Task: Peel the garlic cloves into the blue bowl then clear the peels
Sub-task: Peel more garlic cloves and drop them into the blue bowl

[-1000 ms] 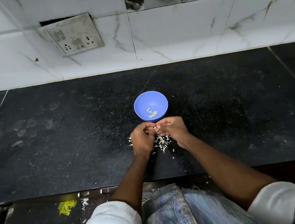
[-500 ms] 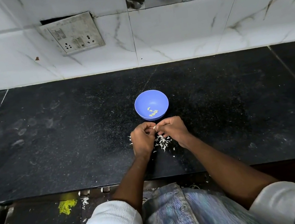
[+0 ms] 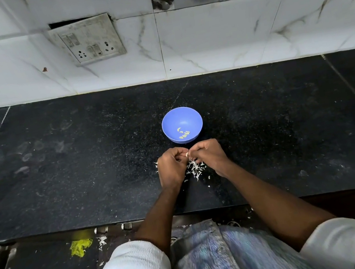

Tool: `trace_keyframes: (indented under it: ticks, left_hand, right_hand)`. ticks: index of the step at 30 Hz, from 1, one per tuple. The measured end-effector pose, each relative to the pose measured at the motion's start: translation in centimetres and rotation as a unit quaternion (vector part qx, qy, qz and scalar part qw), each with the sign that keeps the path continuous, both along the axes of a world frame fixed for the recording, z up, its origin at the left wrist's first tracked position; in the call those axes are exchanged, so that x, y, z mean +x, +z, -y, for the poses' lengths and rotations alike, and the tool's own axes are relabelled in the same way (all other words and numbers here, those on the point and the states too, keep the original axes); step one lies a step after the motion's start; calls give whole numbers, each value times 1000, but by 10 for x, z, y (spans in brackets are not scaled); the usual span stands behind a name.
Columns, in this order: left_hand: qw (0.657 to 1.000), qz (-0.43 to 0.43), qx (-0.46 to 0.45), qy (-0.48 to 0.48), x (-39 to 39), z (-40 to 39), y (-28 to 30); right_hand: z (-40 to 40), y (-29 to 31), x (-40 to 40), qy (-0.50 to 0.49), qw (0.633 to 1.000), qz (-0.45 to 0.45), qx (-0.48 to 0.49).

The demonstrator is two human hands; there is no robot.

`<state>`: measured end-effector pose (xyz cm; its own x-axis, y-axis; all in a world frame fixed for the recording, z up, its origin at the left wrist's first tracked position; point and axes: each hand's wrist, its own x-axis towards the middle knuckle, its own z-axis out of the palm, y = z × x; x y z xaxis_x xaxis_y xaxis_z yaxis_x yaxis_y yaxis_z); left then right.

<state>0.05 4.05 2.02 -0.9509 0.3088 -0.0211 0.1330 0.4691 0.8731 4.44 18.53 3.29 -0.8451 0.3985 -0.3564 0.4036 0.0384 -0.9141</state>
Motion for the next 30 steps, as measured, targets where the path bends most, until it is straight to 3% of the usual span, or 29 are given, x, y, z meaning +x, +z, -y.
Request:
trace_keyframes:
  ticks: [5,17,24,30]
  left_hand:
    - [1000,-3,-24,5,1,3,4]
    - [982,-51,-180,10,1,4,19]
    - [989,-70,-127,-29,-1,1,11]
    - [983,-104,-145,-48,-3,2,10]
  right_hand:
    - [0,-1,0,7,999,20,-27]
    - [-2,0,-5,9,999,32,-25]
    - [-7,1,-5,-4,999,36,-25]
    - [-10,4,-8,6,997,56,-61]
